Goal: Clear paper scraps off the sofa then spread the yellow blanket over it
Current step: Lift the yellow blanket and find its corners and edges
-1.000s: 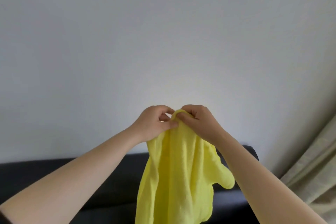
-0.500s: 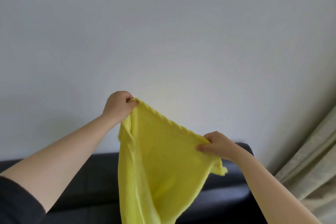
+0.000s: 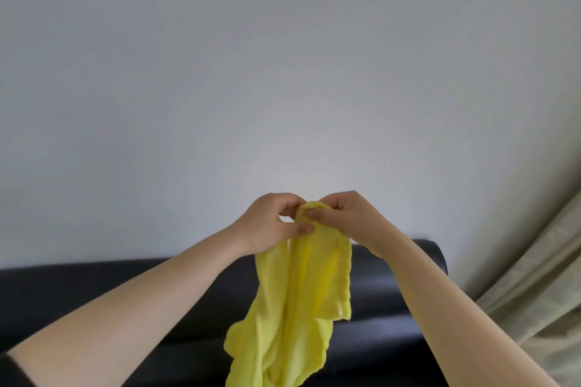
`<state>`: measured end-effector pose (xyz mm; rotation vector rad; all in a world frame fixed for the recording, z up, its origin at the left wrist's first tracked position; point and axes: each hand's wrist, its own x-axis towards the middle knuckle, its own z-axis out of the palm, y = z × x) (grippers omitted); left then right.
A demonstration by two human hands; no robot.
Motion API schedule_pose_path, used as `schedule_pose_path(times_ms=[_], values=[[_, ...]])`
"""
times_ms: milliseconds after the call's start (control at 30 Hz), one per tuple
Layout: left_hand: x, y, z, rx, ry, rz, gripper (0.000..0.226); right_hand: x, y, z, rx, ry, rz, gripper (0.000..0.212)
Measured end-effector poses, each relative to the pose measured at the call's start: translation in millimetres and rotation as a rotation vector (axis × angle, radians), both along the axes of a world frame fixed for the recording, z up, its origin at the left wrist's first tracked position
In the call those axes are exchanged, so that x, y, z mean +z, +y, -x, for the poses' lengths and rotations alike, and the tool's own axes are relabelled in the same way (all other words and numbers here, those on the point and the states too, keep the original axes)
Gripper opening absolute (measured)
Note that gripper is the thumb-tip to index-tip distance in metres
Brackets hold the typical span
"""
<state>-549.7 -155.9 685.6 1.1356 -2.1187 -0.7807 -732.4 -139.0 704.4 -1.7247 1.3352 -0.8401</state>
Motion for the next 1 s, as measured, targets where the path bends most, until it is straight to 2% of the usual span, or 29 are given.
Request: schedule_pose_path(times_ms=[67, 200, 267, 433, 500, 533, 600, 667, 733, 867, 933, 1000], values=[[-1.5, -1.1, -2.4, 0.069, 0.024, 0.018, 0.009, -3.6, -0.9, 2.4, -0.004, 0.02, 0.004, 0.015], [-3.1, -3.2, -7.6, 0.177, 0.116, 0.048, 0.005, -31.5, -0.2, 11.8, -0.027, 0.157, -0.059, 0.005], [0.7, -5.0, -9.2, 0.209, 0.139, 0.063, 0.005, -48.0, 1.4, 16.7, -0.048, 0.185, -0.104, 0.009], [0.5, -14.0, -18.5, 0.299, 0.085, 0.04, 0.008, -67.5, 5.1, 32.8, -0.051, 0.064, -0.275, 0.01], [-13.4, -20.8, -24.5, 0.37, 0.018, -0.08, 0.021, -66.4, 7.8, 34.9, -0.096, 0.066, -0.241, 0.017], [-23.8, -23.5, -28.9, 0.416, 0.02, -0.204, 0.033, -66.1, 8.6, 35.5, -0.128, 0.04, -0.225, 0.023], [-45.8, -22.0, -36.7, 0.514, 0.144, -0.518, 0.056, -66.7, 9.1, 36.1, -0.197, -0.058, -0.221, 0.022], [-73.0, -14.8, -48.4, 0.614, 0.335, -0.731, 0.065, -68.6, 13.7, 34.3, -0.267, -0.166, -0.255, 0.006], [-101.1, -2.4, -60.9, 0.678, 0.547, -0.928, 0.061, -75.8, 18.5, 35.5, -0.288, -0.256, -0.296, 0.021], [-145.3, 27.0, -82.2, 0.795, 0.789, -1.227, 0.045, -85.5, 31.1, 31.3, -0.121, -0.489, -0.398, 0.022], [-155.5, 38.2, -85.4, 0.807, 0.846, -1.287, 0.039, -89.8, 34.2, 28.6, 0.001, -0.493, -0.449, 0.025], [-156.0, 44.9, -80.0, 0.759, 0.89, -1.272, 0.039, -96.3, 33.6, 23.2, 0.088, -0.393, -0.453, 0.039]])
